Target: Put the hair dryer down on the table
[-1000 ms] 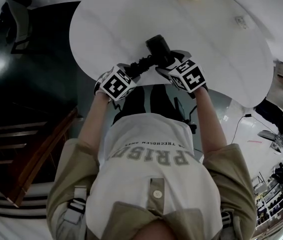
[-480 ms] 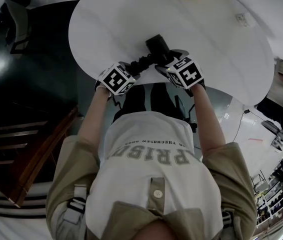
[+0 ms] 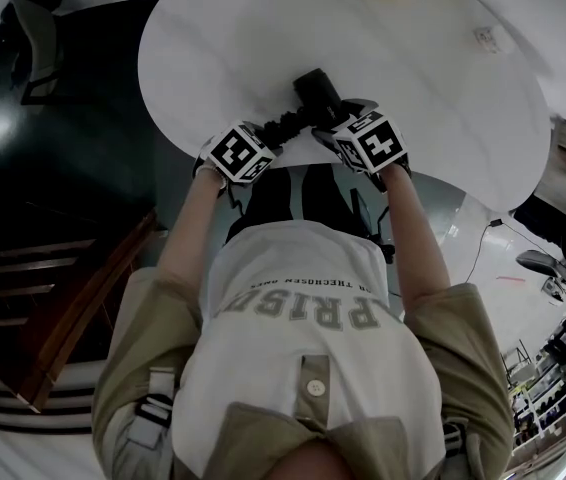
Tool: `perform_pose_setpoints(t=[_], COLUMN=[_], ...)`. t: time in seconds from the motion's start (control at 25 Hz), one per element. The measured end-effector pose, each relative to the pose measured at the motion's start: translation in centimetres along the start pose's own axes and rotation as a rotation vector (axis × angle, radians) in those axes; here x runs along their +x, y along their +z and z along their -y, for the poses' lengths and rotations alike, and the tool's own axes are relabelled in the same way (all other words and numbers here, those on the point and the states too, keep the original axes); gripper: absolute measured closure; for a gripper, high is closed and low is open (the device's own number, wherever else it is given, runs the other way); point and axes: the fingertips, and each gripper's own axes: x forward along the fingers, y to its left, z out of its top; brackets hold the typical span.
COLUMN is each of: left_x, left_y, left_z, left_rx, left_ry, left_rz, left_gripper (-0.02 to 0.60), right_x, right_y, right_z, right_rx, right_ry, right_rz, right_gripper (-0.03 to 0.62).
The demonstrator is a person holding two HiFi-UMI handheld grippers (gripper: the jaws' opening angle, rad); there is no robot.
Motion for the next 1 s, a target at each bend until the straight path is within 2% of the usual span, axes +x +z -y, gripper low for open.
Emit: perform_pose_setpoints(t=[0.64,1.0], left_x=[0.2,-0.6], left_y=[-0.1,-0.8], left_z=[0.1,0.5], left_rx=[0.031,0.001], left_ry=[0.01,-0.031], left_rz=[-0.062,-0.058], left_gripper=[0.455,0.387], right_x=[0.3,0.2], right_y=[-0.7,-0.6], right_z=[0.1,0.1], right_rx=[0.005,-0.022], right_ry=[-0.01,-0.027], right_rz=[-0.025,-0.031], right_gripper=[0.243,0.246])
